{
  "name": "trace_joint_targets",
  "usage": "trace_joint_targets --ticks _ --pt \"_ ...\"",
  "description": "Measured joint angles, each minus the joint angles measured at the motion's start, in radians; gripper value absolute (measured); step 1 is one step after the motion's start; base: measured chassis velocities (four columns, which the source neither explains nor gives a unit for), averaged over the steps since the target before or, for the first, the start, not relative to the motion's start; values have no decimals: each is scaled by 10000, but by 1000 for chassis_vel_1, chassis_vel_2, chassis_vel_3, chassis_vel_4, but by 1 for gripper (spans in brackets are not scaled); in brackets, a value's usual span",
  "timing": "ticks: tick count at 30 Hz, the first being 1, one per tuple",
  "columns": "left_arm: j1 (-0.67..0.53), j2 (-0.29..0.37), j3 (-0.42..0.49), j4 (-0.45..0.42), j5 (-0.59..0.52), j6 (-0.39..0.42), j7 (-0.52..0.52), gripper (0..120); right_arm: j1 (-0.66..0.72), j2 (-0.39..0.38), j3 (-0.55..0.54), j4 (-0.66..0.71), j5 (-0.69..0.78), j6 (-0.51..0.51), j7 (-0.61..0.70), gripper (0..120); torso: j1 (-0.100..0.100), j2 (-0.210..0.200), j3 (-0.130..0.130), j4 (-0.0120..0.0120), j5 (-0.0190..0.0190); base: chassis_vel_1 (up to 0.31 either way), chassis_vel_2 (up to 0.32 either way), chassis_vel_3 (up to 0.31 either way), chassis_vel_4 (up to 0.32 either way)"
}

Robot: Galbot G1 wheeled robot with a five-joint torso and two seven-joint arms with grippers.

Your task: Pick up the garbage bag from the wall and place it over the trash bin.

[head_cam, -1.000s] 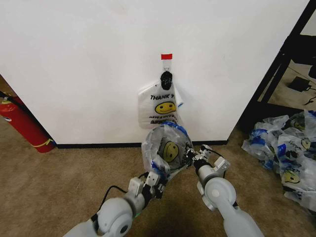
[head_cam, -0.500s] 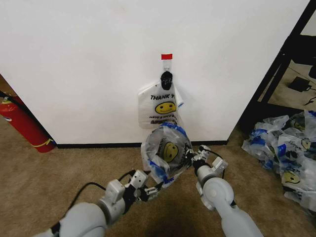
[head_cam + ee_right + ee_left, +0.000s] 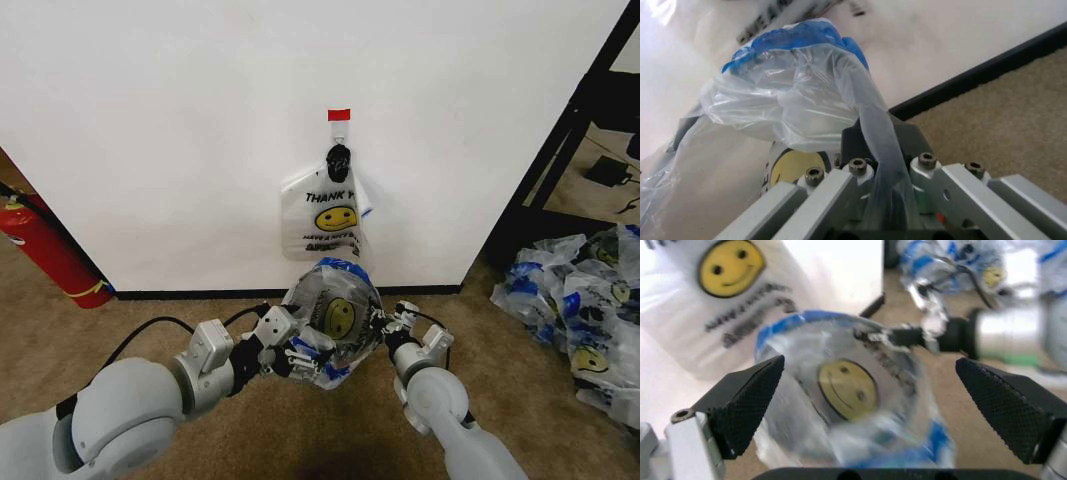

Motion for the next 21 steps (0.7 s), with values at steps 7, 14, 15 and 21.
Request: trace_joint_targets --ticks 7,14,15,21 --pt "-3362 -896 2347 1918 -906 207 -136 100 -225 -87 -289 46 -690 156 -603 1 0 0 1 -2 3 0 0 0 0" --pt "-6358 -2221 5194 4040 -96 186 372 97 -370 -163 -418 313 -708 108 -655 1 1 -1 1 -4 5 0 0 0 0" --pt "-6684 -2378 5547 4392 350 124 534 94 -415 -198 -437 398 -685 79 -655 1 1 0 1 -1 5 0 0 0 0" --pt "-7230 -2701 6313 5460 1708 -241 1058 86 -540 -276 -465 549 -656 42 -673 1 1 0 1 0 2 0 0 0 0"
